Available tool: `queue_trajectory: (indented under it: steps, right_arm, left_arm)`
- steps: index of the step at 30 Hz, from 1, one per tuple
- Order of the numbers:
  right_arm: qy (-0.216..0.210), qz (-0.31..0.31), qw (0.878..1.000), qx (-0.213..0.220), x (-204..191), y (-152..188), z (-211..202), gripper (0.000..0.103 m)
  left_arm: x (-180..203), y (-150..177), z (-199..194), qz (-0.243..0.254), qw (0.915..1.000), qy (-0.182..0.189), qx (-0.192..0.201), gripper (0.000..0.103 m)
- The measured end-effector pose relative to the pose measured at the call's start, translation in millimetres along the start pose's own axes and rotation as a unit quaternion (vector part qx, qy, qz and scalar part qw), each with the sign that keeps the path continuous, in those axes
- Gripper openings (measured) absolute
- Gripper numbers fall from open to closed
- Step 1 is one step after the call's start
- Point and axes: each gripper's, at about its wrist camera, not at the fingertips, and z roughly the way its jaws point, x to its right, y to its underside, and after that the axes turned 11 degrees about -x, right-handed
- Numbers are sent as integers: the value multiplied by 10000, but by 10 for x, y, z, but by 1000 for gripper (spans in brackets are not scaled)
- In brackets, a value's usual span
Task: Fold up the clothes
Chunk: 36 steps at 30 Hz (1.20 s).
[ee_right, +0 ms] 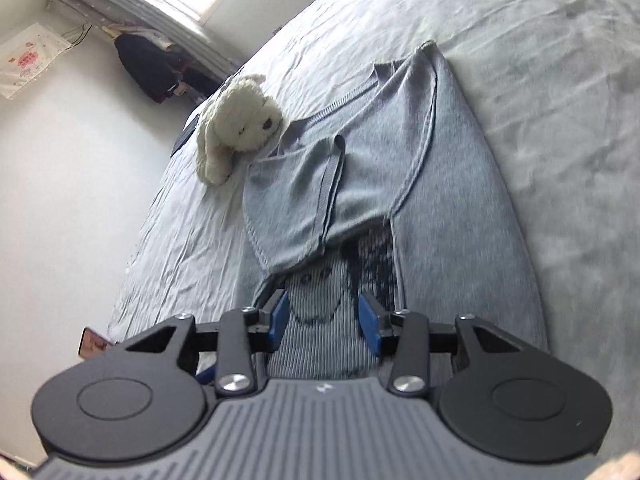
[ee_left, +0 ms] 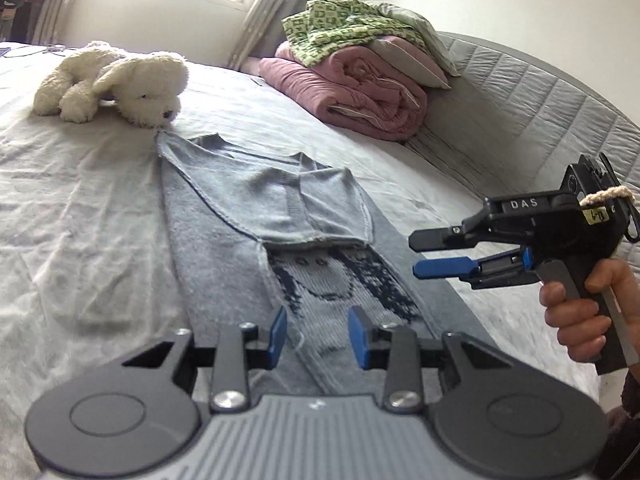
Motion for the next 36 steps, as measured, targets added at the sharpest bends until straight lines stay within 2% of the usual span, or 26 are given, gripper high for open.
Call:
queue_trajectory:
  steps: [4,8,14,15,16,17,19,22,24,26,27,32,36]
  right_arm:
    - [139,123,9994,301,33,-437,290,43]
    - [440,141,9973,562,52,-788,609,43]
    - [832,-287,9933,746,-30,-1011,1019,42]
    - [887,-398,9921,794,-53,-1024,1060,39]
    - [944,-508,9907,842,-77,-1036,1099,25]
    - [1054,-599,9888,868,-110,-1037,1119,7]
    - [1447,-906,9797,1053,-213,-1028,1128,5]
    - [2039,-1399,9594,1354,-328,-1018,1160,4]
    - [2208,-1423,9576,1183,-291,-1051,1224,5]
    - [2039,-1327,9616,1273,-270,-1048,1192,14]
    - [1989,-1493,9606,1240,-337,-1016,1218,16]
    - [1735,-2315,9513,1065,-667,-856,1349,17]
    - [1698,-2959,9365,810,-876,-741,1548,17]
  left_arm:
    - [-124,-49,94,-242,9996,125,116,34]
    - [-196,5,220,-343,9992,133,-126,32]
    - [-163,21,300,-293,9990,270,-207,33]
    - [-157,34,305,-247,9992,257,-200,33]
    - [-157,35,307,-239,9992,253,-200,33]
    - [-157,36,308,-231,9992,250,-200,33]
    - [-158,32,309,-252,9991,261,-210,33]
    - [-167,27,322,-308,9988,298,-223,34]
    - [-170,23,324,-318,9988,303,-228,34]
    - [-170,13,327,-315,9988,297,-235,34]
    - [-168,10,330,-305,9988,289,-237,34]
    - [-162,20,339,-254,9991,266,-228,34]
    - [-147,21,344,-226,9992,244,-224,34]
